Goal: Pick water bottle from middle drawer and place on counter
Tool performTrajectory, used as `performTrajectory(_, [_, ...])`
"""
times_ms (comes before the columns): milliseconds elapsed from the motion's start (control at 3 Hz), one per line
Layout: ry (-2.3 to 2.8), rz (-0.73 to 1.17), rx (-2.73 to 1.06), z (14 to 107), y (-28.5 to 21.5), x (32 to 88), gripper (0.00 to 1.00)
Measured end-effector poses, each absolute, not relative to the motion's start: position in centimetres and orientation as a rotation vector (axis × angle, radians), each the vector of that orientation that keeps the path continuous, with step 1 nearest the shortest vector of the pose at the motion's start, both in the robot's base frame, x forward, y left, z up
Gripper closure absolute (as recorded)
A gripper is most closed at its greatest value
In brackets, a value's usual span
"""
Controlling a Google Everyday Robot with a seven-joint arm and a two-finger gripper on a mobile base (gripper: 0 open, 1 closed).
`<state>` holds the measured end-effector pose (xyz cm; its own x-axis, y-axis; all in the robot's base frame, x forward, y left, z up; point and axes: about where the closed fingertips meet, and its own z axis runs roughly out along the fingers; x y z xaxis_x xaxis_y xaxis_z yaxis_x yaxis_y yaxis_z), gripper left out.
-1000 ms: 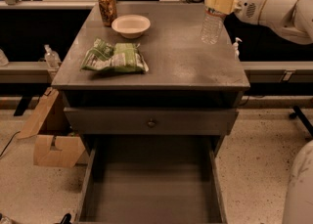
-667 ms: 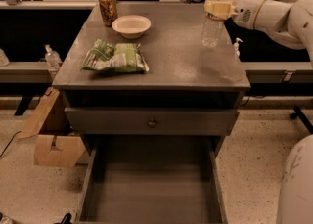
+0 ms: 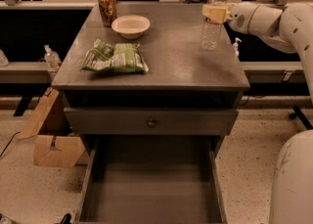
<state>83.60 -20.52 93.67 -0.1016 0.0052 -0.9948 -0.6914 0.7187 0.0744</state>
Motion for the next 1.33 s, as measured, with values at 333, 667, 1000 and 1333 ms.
performTrajectory(333, [1.579, 0.643, -0.573, 94.12, -20.52, 83.6, 0.75])
performTrajectory(667, [1.579, 0.645, -0.575, 94.09, -20.37, 83.64, 0.46])
performTrajectory(1000, [1.579, 0.648, -0.577, 94.03, -20.13, 83.7, 0.21])
performTrajectory(1333, [1.579, 0.649, -0.577, 94.01, -20.04, 83.72, 0.0])
